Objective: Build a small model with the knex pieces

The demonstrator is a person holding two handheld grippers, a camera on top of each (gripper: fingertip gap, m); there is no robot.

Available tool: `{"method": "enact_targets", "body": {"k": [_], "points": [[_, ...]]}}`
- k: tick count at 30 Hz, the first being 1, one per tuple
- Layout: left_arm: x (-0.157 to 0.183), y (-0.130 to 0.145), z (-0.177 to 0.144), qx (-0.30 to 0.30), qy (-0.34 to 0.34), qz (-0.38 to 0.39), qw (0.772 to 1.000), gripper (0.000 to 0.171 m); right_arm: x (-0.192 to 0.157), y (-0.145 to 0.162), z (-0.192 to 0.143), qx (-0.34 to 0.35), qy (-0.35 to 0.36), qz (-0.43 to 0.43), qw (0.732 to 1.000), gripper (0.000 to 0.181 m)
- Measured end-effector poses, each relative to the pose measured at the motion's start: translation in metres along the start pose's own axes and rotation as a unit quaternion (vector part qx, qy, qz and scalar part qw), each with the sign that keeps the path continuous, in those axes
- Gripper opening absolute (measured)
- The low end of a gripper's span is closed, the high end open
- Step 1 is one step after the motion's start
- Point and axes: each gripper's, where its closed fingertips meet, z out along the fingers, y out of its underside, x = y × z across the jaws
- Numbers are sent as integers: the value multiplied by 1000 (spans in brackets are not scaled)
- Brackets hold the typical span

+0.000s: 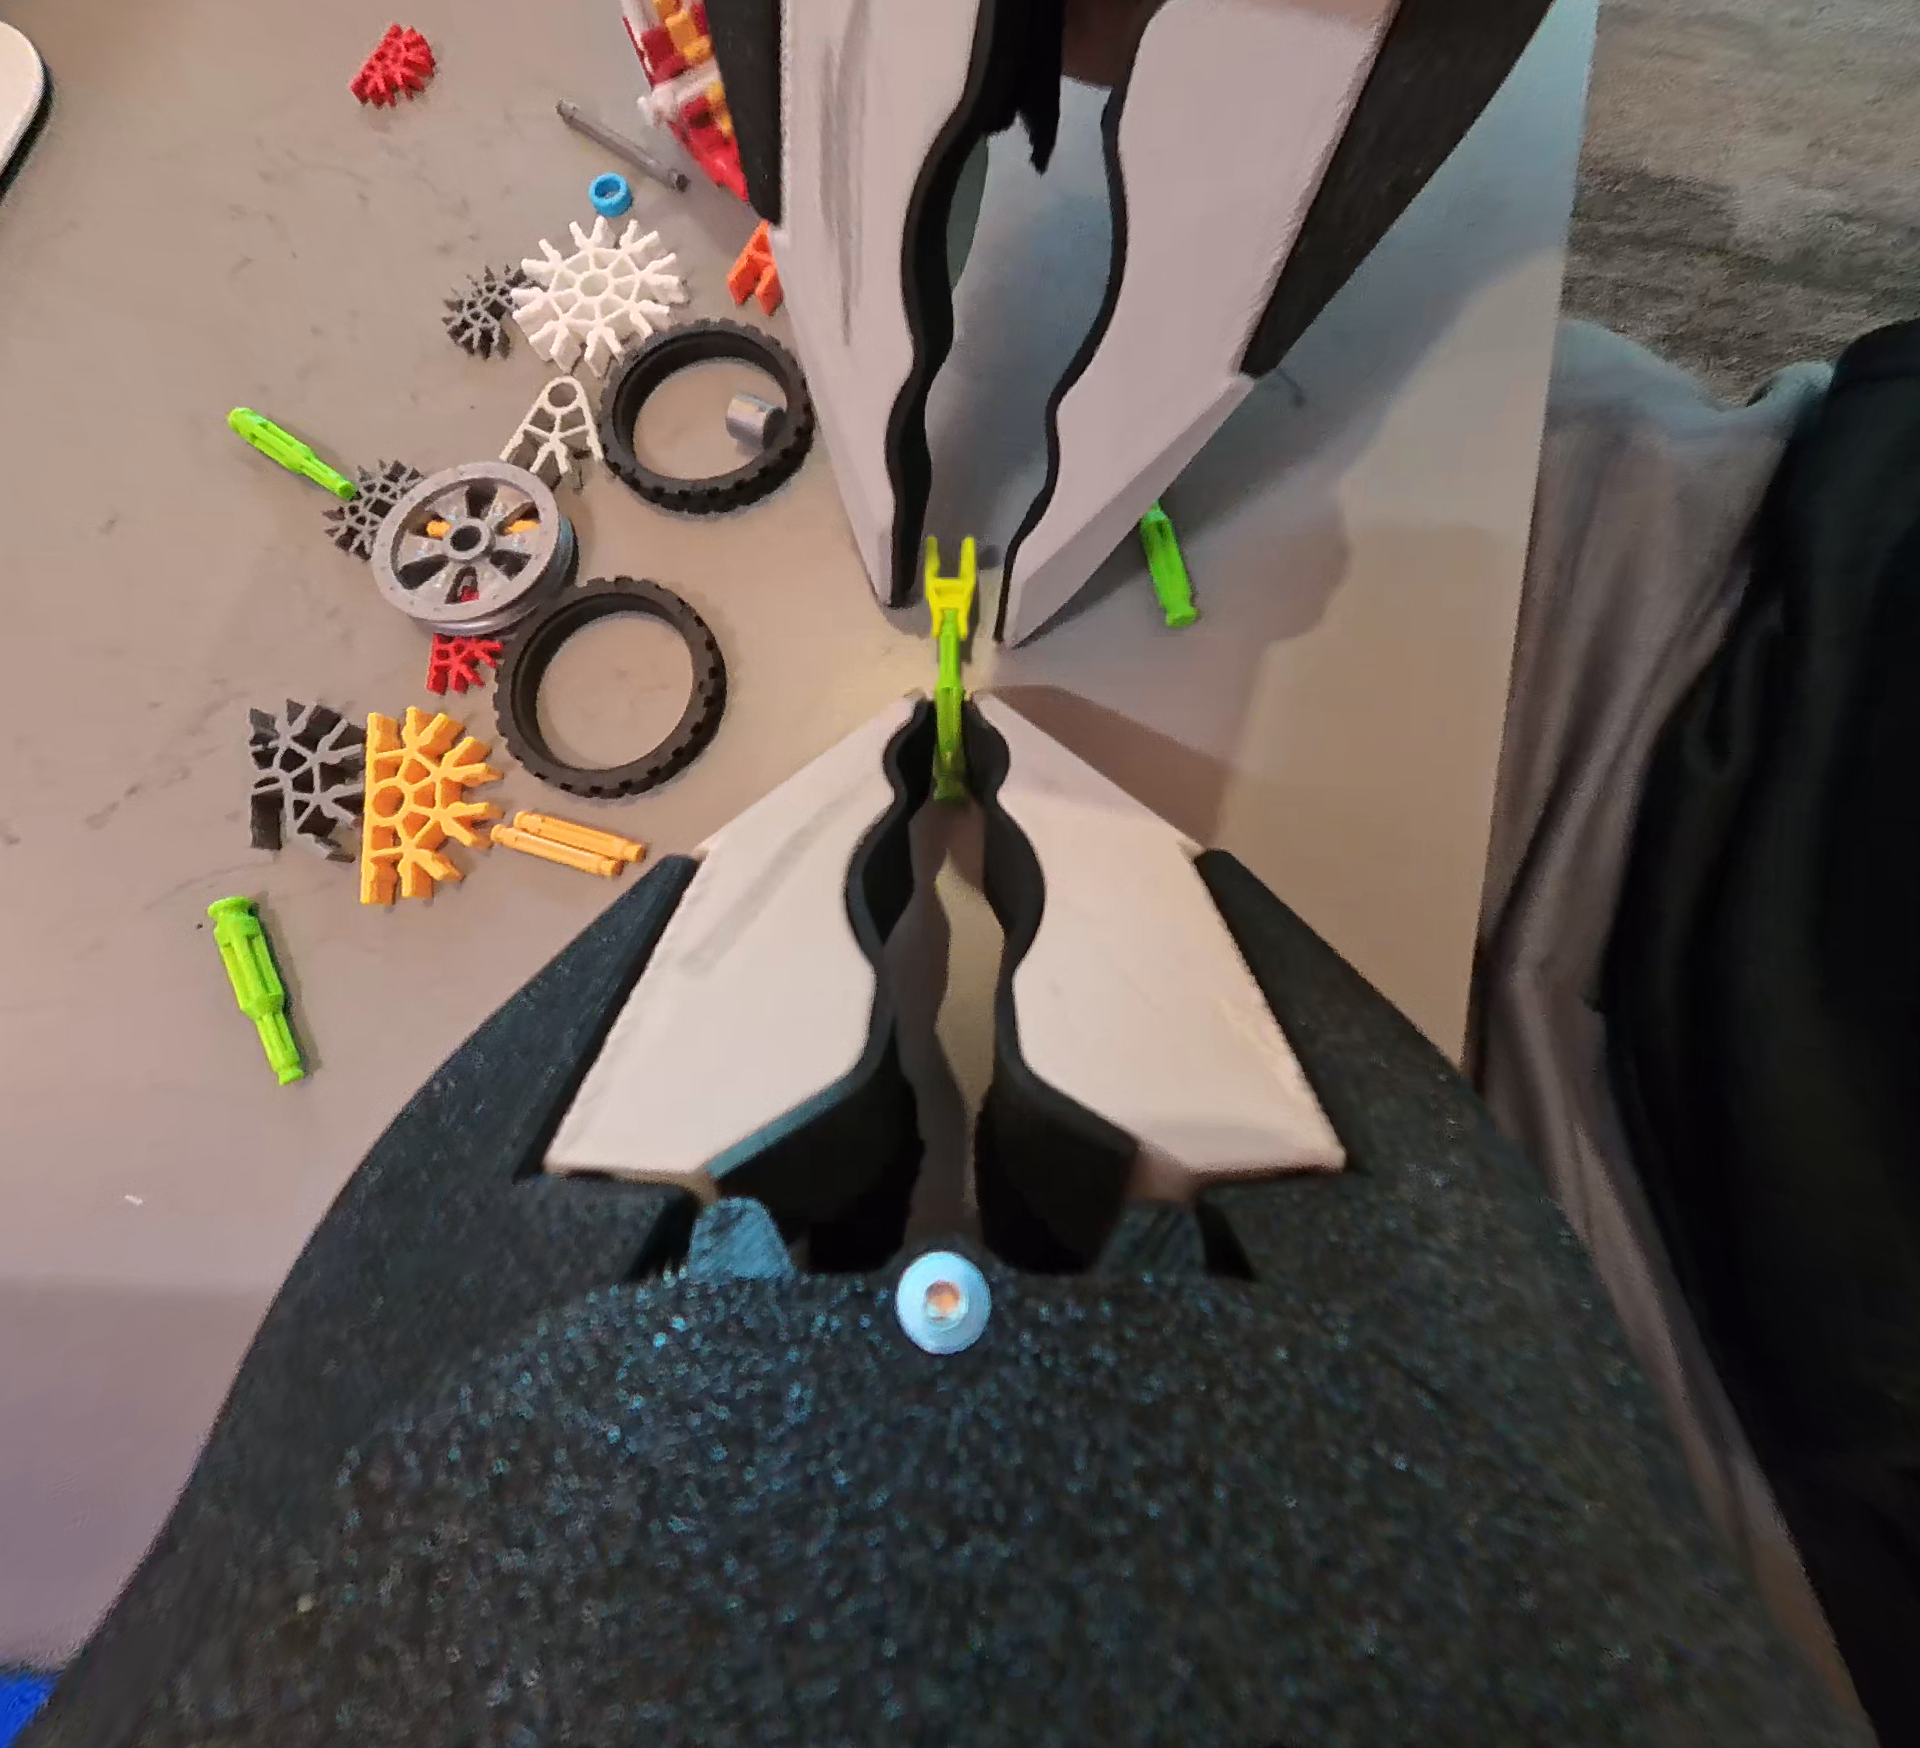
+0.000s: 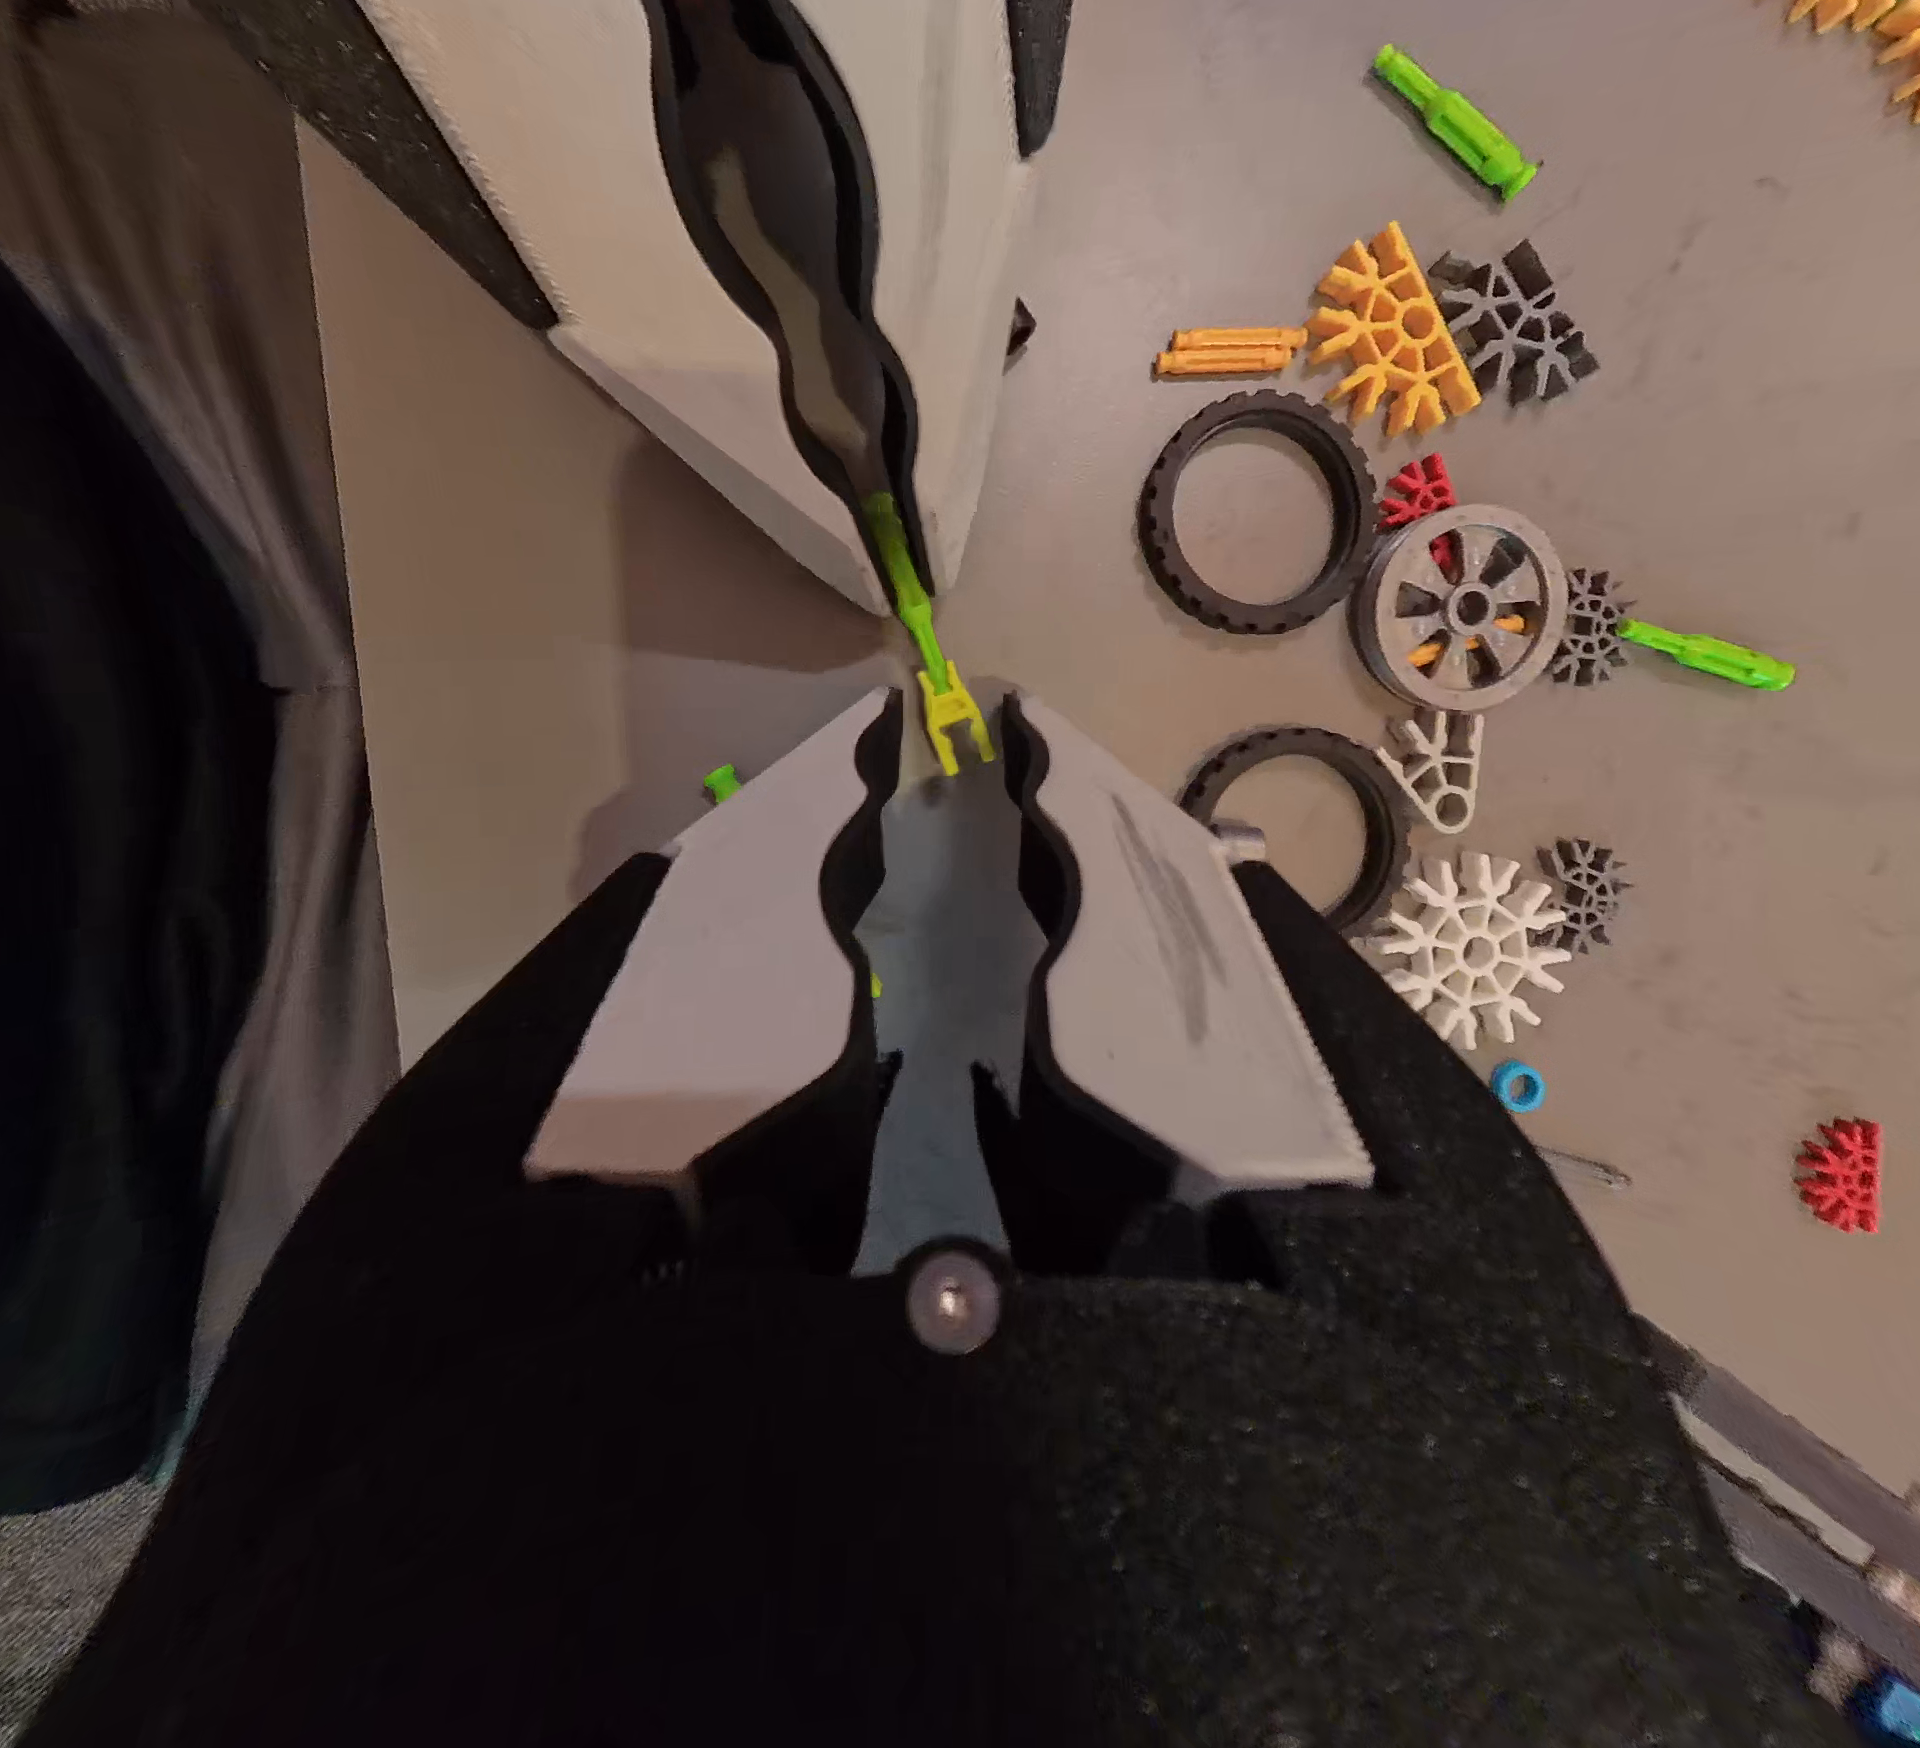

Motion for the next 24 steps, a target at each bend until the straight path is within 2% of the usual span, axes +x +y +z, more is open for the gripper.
{"method": "enact_targets", "body": {"k": [1,12,17,24], "points": [[1,-2,-1,7,6,-4,1000,3,2,0,0,2,7,-2,1000,12],[-1,-10,-9,49,9,-1,999,4,0,-6,-4,62,14,8,998,9],[-4,-13,-15,71,4,-8,997,13,3,-11,-9,84,28,11,996,9],[-6,-16,-21,95,-9,-7,995,6,1,-18,-16,104,28,14,994,9]]}}
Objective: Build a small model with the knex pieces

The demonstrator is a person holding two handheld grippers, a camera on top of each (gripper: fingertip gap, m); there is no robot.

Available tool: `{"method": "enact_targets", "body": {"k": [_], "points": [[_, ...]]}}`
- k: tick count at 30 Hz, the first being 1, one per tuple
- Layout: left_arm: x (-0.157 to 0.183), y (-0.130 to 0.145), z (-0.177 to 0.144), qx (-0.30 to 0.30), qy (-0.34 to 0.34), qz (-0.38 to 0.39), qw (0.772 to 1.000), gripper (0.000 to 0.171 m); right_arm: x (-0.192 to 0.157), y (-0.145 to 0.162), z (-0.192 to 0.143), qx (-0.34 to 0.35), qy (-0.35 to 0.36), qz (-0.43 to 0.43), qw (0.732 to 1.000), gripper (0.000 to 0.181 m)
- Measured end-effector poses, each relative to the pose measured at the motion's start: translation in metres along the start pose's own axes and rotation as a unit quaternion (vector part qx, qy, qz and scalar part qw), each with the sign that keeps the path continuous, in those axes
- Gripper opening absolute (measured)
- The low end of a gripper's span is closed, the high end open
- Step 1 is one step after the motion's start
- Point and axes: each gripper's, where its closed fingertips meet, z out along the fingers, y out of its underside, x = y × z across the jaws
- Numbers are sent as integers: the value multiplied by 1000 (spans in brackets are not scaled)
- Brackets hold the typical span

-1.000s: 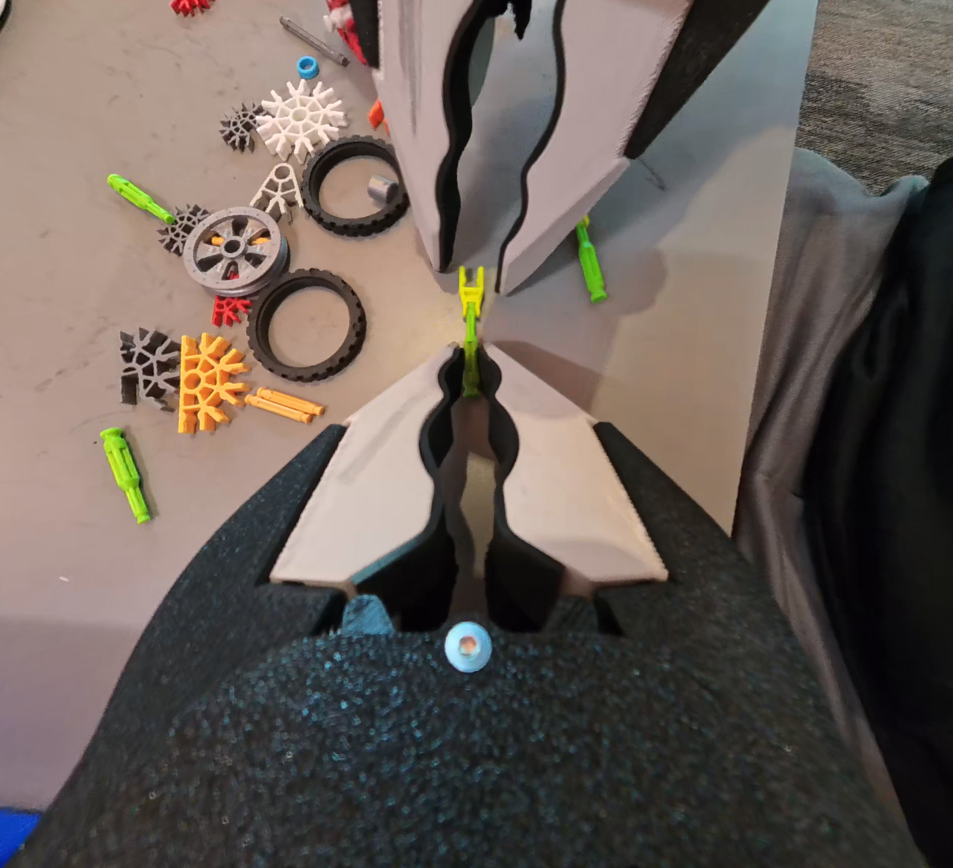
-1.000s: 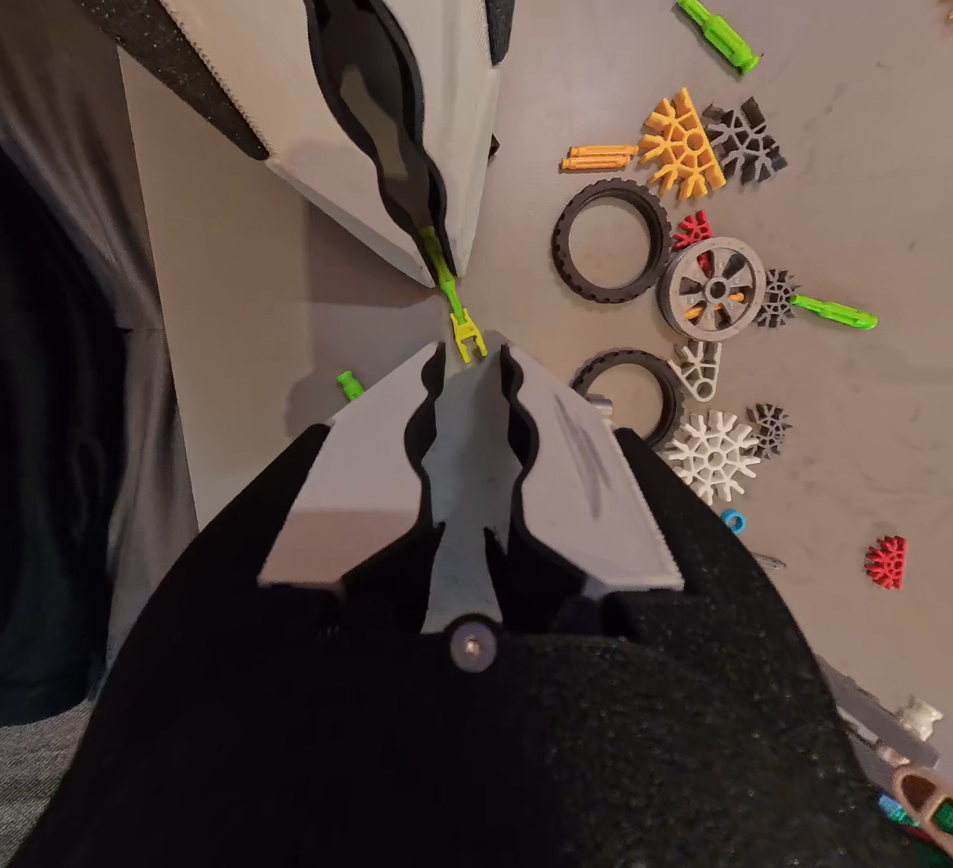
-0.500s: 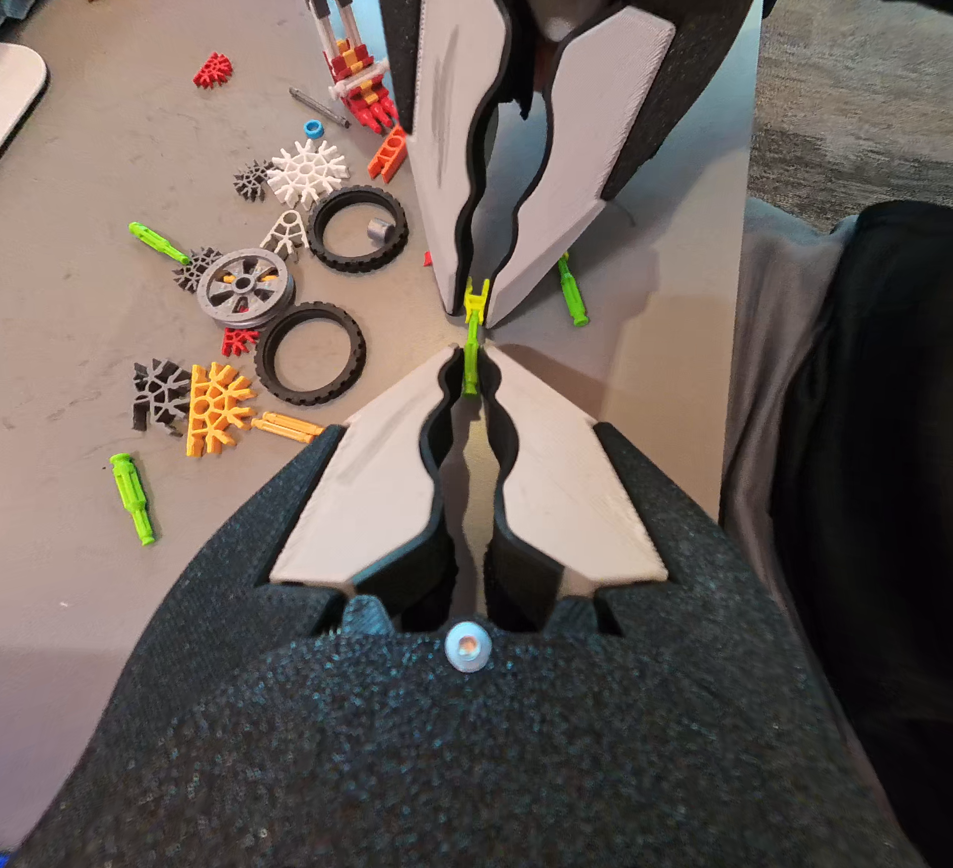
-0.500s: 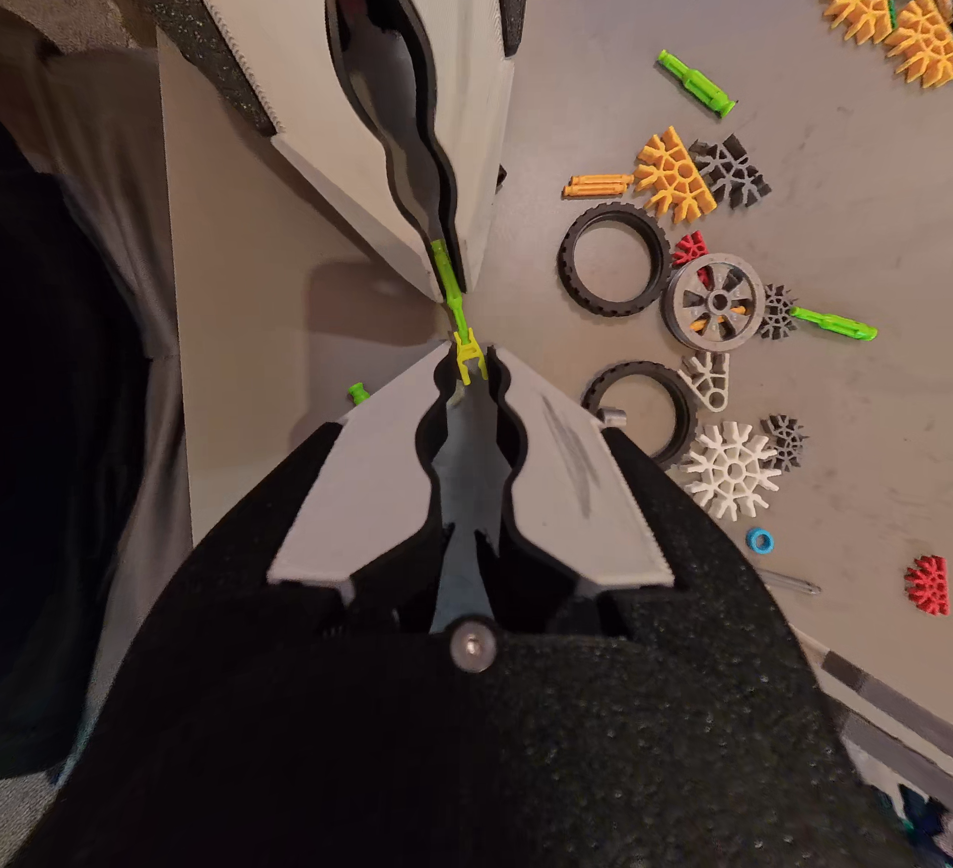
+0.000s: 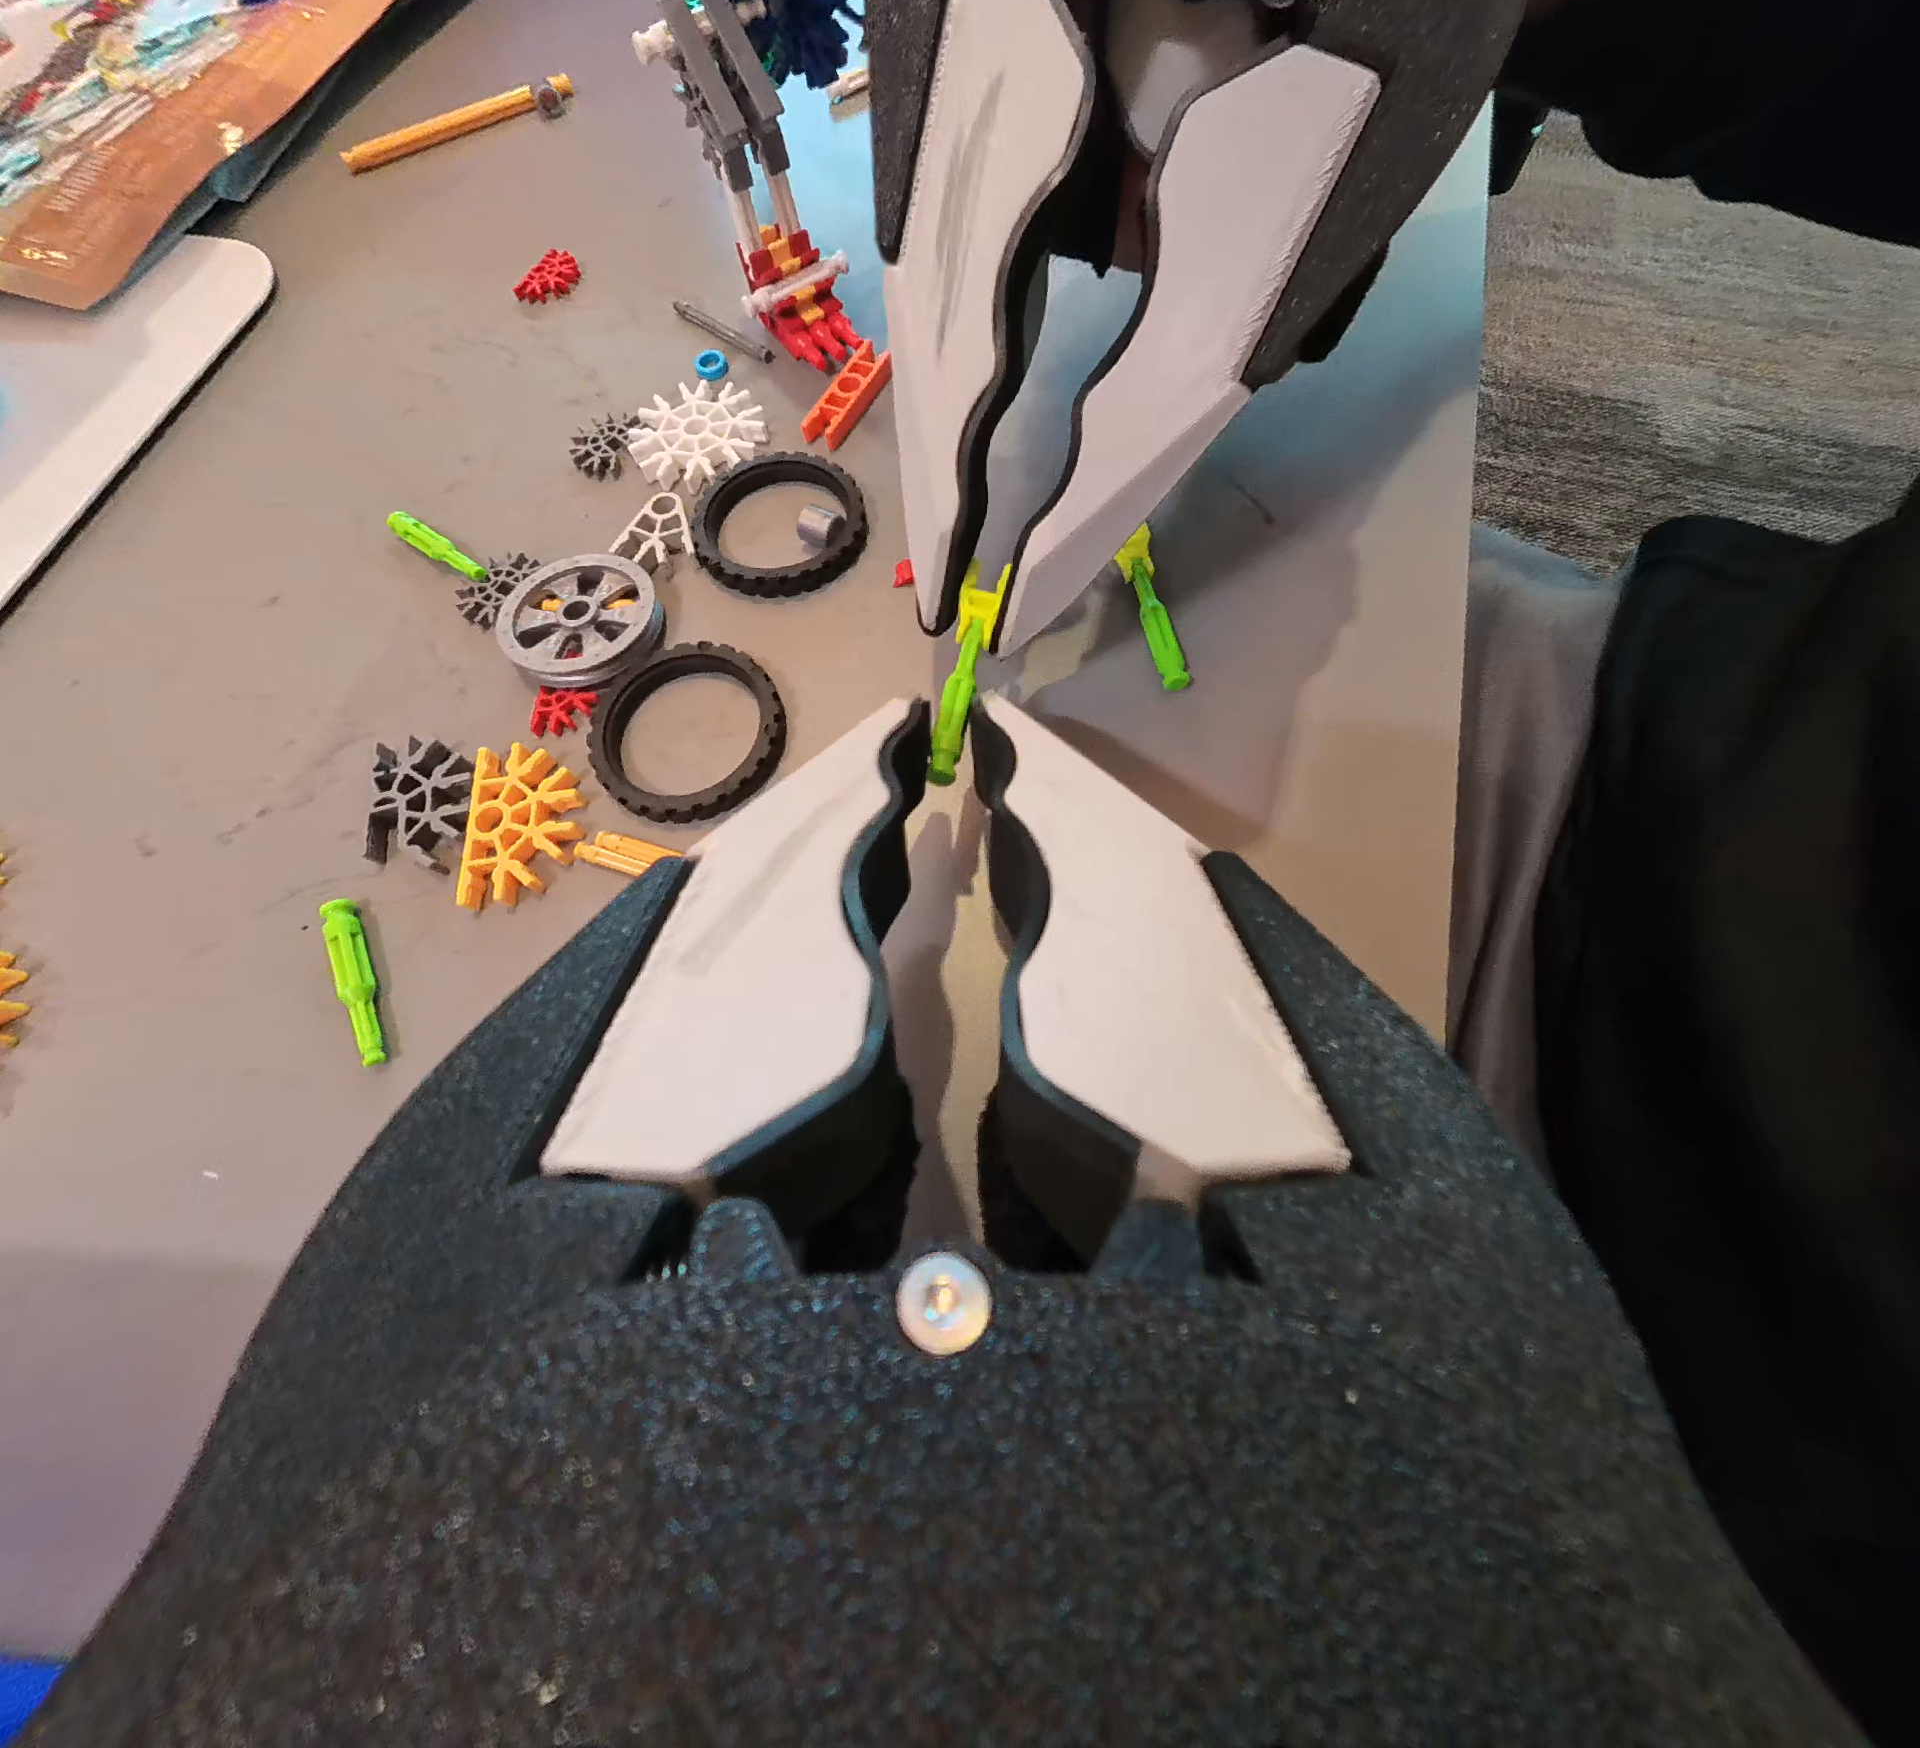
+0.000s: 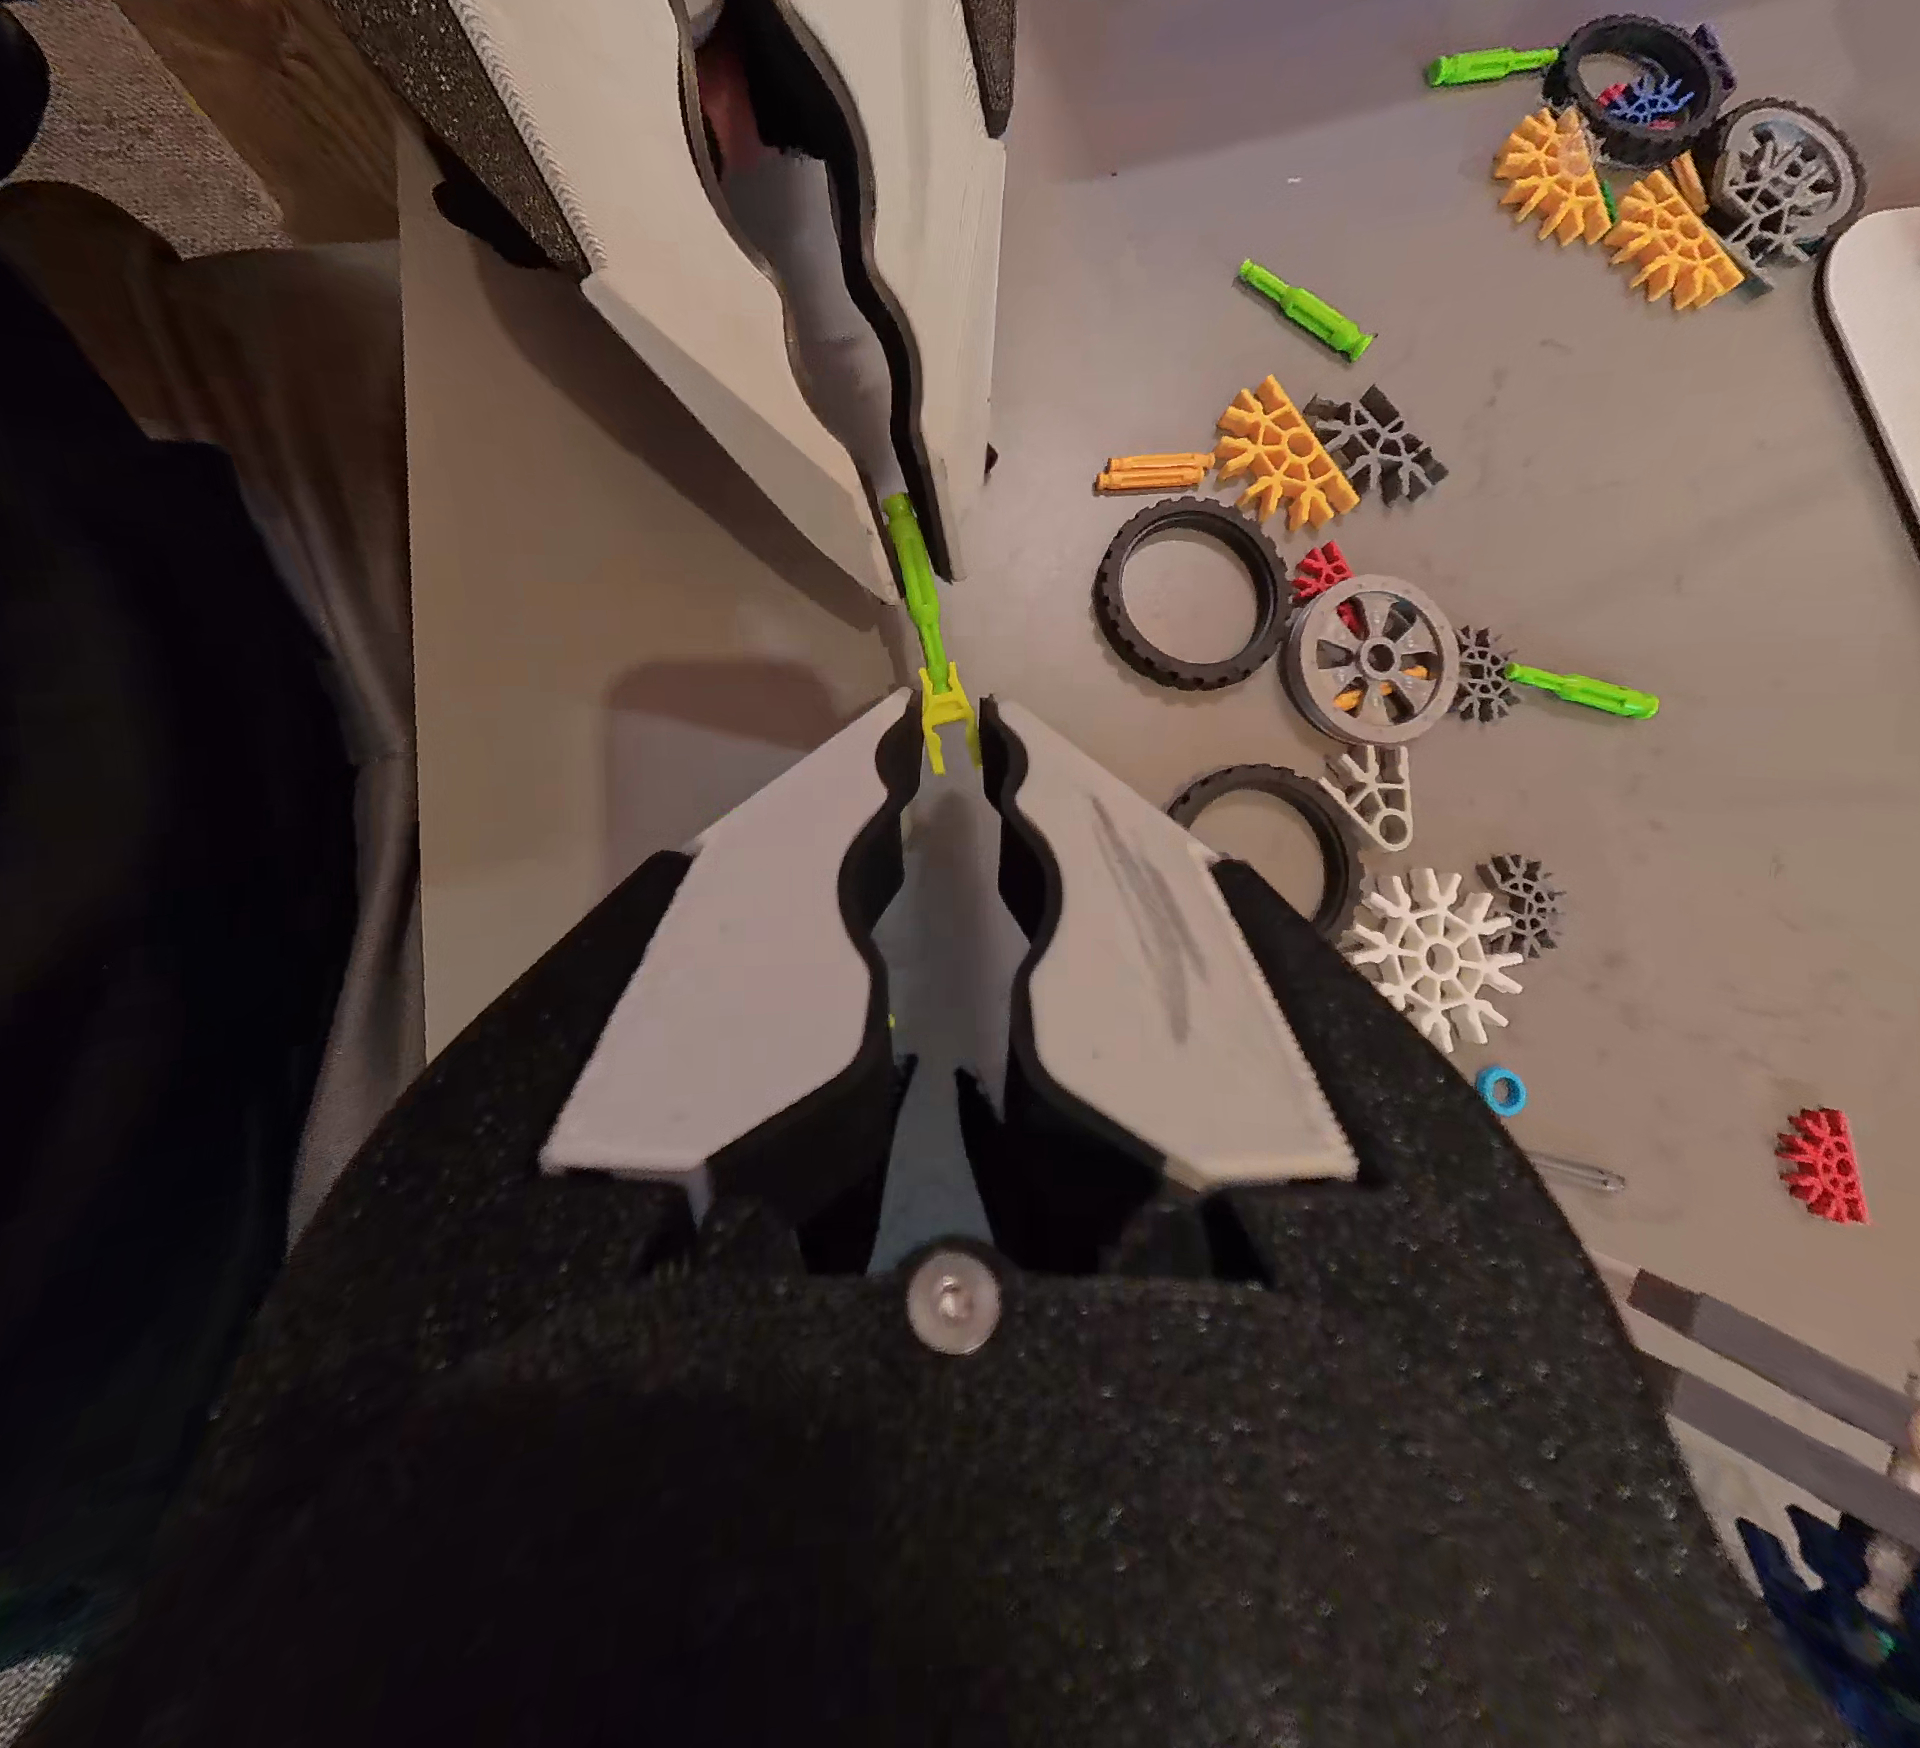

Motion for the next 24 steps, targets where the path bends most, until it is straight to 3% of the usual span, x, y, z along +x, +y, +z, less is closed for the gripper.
{"method": "enact_targets", "body": {"k": [9,16,24], "points": [[-4,-2,-4,10,-19,-1,1000,4,13,-4,-8,20,43,28,998,23],[-12,-4,-3,8,-48,-7,999,4,17,1,-47,54,100,40,993,26],[-21,-40,-4,47,-66,-2,997,4,15,15,-98,90,160,53,982,25]]}}
